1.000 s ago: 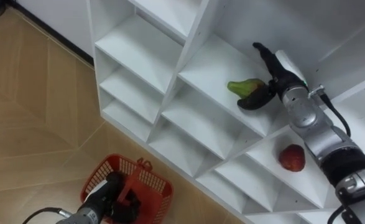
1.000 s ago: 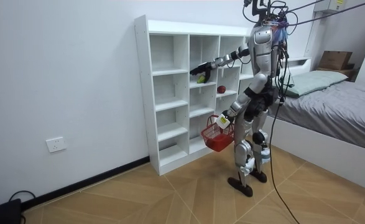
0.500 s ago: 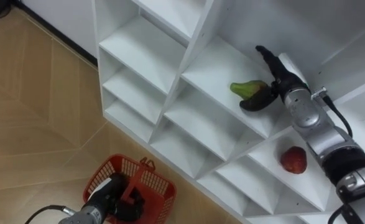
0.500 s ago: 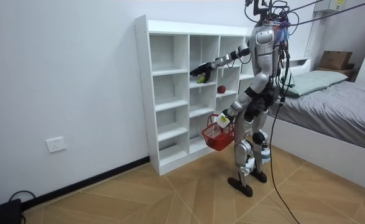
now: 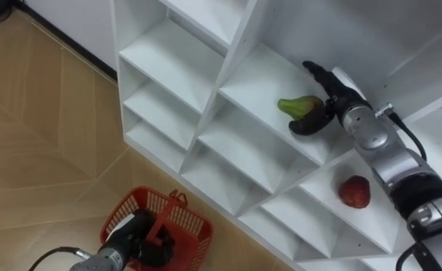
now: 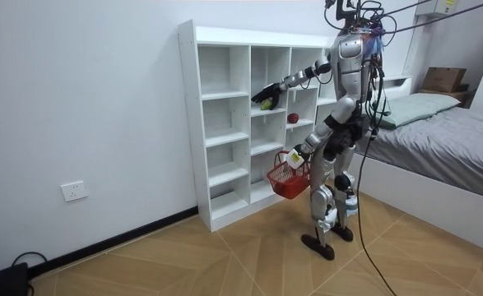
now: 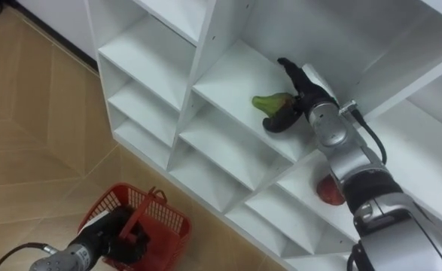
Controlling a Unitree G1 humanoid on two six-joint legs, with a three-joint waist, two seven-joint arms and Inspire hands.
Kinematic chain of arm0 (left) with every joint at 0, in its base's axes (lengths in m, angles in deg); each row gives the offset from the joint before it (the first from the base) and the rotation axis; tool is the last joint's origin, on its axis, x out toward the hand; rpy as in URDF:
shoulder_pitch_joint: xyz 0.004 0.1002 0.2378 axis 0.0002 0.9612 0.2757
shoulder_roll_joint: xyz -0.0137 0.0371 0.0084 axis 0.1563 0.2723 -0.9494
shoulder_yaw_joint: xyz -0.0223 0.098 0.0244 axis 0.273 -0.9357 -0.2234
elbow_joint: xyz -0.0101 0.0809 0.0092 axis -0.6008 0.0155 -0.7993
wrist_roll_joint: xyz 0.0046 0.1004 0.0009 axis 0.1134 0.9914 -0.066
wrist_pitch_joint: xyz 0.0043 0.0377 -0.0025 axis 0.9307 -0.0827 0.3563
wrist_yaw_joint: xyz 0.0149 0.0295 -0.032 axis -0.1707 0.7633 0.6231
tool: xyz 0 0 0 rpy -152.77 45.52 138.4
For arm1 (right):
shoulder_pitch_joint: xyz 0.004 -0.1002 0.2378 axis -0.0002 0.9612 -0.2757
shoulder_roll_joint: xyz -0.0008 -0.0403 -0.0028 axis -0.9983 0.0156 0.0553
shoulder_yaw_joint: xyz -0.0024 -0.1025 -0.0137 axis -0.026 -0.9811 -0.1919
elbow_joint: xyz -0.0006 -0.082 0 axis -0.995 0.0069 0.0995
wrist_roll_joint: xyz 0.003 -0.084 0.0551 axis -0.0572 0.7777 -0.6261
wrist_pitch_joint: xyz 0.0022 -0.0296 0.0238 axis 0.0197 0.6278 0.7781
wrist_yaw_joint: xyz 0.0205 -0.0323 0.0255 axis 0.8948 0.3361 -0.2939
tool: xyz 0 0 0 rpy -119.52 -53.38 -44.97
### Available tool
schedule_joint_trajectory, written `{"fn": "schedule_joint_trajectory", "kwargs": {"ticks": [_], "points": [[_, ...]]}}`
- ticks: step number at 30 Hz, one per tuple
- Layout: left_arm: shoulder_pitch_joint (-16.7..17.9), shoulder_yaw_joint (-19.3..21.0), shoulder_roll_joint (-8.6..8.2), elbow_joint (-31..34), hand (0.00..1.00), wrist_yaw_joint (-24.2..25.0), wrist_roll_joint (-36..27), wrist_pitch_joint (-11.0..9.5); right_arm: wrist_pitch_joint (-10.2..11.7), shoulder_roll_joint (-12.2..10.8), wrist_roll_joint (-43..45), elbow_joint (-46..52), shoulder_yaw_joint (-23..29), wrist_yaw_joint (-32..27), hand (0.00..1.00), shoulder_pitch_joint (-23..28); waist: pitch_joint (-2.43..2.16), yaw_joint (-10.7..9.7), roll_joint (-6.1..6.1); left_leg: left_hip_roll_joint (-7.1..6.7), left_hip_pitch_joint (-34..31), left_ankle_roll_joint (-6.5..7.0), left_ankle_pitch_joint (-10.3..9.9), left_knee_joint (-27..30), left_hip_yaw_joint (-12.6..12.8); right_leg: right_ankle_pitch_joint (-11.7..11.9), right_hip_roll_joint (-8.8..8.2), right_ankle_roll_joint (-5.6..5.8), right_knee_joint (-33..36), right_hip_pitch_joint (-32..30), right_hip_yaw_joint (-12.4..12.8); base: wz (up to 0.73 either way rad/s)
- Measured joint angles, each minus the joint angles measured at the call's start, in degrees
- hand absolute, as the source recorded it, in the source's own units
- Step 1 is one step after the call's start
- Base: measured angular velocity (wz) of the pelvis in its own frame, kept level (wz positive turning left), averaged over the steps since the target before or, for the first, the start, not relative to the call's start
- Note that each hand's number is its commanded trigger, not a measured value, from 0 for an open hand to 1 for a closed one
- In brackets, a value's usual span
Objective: Collect fruits from the closet
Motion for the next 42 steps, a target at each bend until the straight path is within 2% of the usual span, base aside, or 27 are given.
{"fn": "schedule_joint_trajectory", "kwargs": {"ticks": [5, 6, 7, 8, 14, 23, 27, 36, 42], "points": [[0.0, -0.04, 0.0, 0.0, 1.0, 0.0, -0.03, 0.0, -0.01, 0.0, -0.06, -0.98, -0.01, 1.06, 0.0, -0.52, 0.09, 0.14, 0.12, 0.0, -0.02, -0.02, 0.02, 0.08, 0.02, 0.07, 0.0, -0.1, 0.01, -0.01, -0.25, 0.0], [-0.01, -0.06, 0.0, 0.0, 1.0, 0.0, -0.03, 0.0, -0.01, 0.0, -0.12, -1.16, -0.03, 1.3, 0.22, -0.7, 0.1, 0.15, 0.14, 0.0, -0.05, -0.03, 0.02, 0.12, 0.02, 0.08, 0.0, -0.12, 0.01, -0.02, -0.24, 0.0], [0.0, -0.05, 0.0, 0.0, 1.0, 0.0, -0.02, 0.0, -0.02, 0.0, -0.12, -1.18, -0.02, 1.45, 0.55, -0.75, 0.1, 0.15, 0.14, 0.0, -0.05, -0.04, 0.02, 0.12, 0.02, 0.08, 0.0, -0.14, 0.0, -0.03, -0.24, 0.0], [0.0, -0.05, 0.0, 0.0, 1.0, 0.0, -0.03, 0.0, -0.03, 0.0, -0.14, -1.22, -0.03, 1.81, 0.98, -0.79, 0.12, 0.17, 0.16, 0.0, -0.08, -0.04, 0.02, 0.17, 0.02, 0.1, 0.01, -0.16, 0.0, -0.02, -0.26, 0.0], [-0.03, -0.07, -0.05, 0.0, 1.0, 0.0, -0.08, 0.0, -0.04, 0.11, -0.02, -2.01, -0.02, 2.71, 1.0, -1.31, 0.24, 0.16, 0.4, 0.0, -0.38, -0.04, 0.02, 0.61, 0.09, 0.15, 0.02, -0.24, -0.02, -0.05, -0.43, 0.0], [-0.08, -0.39, -0.04, -0.03, 1.0, -0.04, -0.16, 0.09, -0.04, 0.11, 0.09, -2.8, -0.13, 0.56, 1.0, -1.39, 0.38, 0.36, 0.75, -0.04, -0.4, -0.04, 0.02, 0.73, 0.15, 0.15, 0.01, -0.25, -0.01, -0.04, -0.5, 0.0], [-0.16, -1.39, -0.12, -0.06, 1.0, -0.04, -0.18, 0.14, -0.23, 0.11, -0.13, -3.93, -0.12, 0.93, 1.0, -1.36, 0.48, 1.25, 0.87, -0.05, -0.4, -0.04, 0.02, 0.73, 0.06, 0.15, 0.0, -0.25, -0.02, -0.04, -0.5, 0.0], [-0.19, -2.5, -0.18, -0.08, 1.0, -0.04, -0.34, 1.07, -0.59, 0.11, -2.28, -4.13, -0.1, 1.87, 1.0, -1.36, 0.21, 1.3, 0.78, -0.36, -0.39, -0.03, 0.05, 0.72, -0.15, 0.15, -0.02, -0.25, -0.03, 0.03, -0.49, 0.0], [-0.15, -2.56, -0.04, -0.08, 1.0, -0.04, -1.36, 1.1, -0.68, 0.11, -3.26, -4.38, -0.1, 1.88, 1.0, -1.37, 0.2, 1.38, 0.76, -0.37, -0.37, -0.02, 0.06, 0.72, -0.2, 0.15, -0.03, -0.25, -0.05, 0.06, -0.58, 0.0]]}}
